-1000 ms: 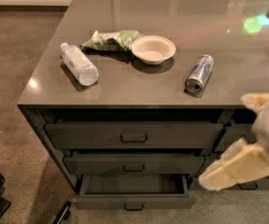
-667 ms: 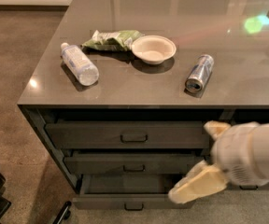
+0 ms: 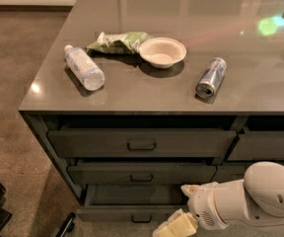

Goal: Close bottom drawer

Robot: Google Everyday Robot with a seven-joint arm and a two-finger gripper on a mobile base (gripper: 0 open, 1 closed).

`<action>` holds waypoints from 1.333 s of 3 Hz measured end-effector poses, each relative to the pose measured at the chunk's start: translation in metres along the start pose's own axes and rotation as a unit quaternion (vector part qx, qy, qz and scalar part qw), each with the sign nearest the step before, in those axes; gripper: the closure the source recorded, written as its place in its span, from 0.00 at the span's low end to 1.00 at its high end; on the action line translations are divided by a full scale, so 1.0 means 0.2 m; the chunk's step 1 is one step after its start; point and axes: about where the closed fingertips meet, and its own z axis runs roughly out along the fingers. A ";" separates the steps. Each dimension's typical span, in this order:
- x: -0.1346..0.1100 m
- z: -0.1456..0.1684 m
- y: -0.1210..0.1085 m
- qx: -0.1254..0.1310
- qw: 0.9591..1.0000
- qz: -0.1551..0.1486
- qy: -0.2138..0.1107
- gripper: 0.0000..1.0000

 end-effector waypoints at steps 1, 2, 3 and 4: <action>0.01 0.01 0.00 -0.004 1.000 0.003 0.001 0.33; 0.03 0.01 0.02 -0.002 1.000 0.002 -0.006 0.56; 0.15 0.11 -0.01 0.004 0.998 0.035 -0.049 0.80; 0.25 0.23 -0.21 0.017 0.993 0.060 -0.096 1.00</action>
Offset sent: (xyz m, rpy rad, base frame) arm -0.0145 0.0000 -0.0089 0.0308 -0.0206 -0.0192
